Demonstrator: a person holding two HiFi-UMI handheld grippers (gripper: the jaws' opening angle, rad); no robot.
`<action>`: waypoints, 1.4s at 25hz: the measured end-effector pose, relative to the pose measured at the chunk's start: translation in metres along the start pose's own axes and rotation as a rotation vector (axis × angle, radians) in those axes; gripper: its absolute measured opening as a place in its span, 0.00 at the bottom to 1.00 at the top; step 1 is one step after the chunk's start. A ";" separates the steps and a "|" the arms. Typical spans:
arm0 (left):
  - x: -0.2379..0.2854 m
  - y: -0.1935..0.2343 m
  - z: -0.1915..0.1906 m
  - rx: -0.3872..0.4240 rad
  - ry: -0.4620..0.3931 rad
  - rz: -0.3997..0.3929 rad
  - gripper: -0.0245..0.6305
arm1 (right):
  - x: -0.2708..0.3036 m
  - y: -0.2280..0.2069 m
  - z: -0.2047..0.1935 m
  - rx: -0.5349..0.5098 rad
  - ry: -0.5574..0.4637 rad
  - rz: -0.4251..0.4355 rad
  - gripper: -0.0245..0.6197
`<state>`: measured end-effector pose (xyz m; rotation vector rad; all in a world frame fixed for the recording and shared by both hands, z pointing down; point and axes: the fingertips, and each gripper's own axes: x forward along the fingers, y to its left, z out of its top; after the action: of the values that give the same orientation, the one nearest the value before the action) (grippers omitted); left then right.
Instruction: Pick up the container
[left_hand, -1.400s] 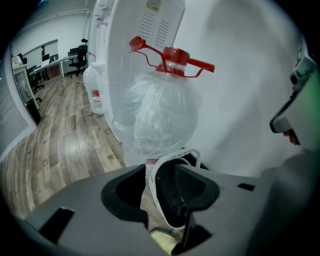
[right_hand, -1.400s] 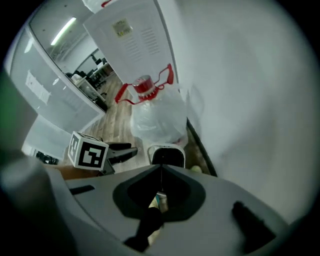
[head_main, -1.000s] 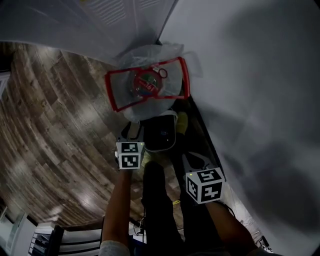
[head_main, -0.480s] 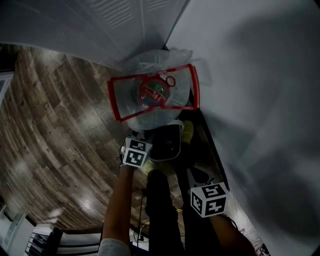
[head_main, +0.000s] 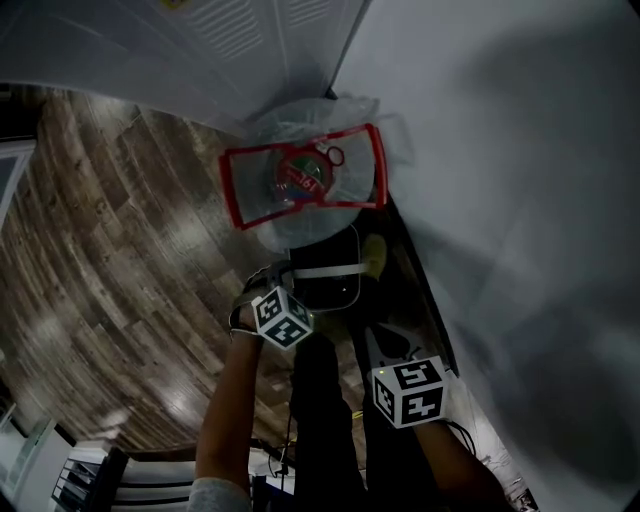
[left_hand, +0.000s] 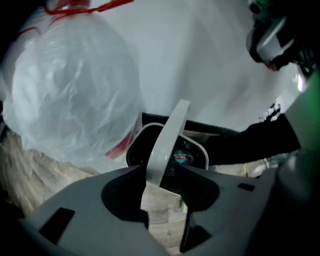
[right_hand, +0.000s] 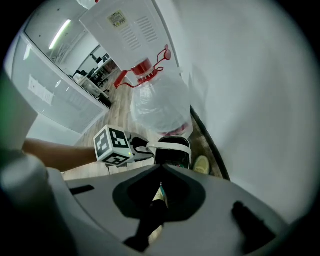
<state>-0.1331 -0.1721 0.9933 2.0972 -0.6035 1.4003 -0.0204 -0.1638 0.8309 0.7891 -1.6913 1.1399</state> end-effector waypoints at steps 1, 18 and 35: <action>0.001 -0.006 0.004 0.077 0.020 0.003 0.31 | -0.001 0.000 0.000 -0.001 0.000 0.001 0.08; 0.011 -0.077 0.016 0.316 0.185 -0.206 0.06 | -0.032 -0.011 0.012 0.002 -0.039 0.003 0.08; -0.125 -0.080 -0.056 -0.648 0.156 -0.056 0.06 | -0.120 0.043 0.057 -0.168 -0.137 0.038 0.08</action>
<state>-0.1657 -0.0670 0.8792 1.4668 -0.7974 1.1250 -0.0317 -0.1996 0.6962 0.7460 -1.8963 0.9729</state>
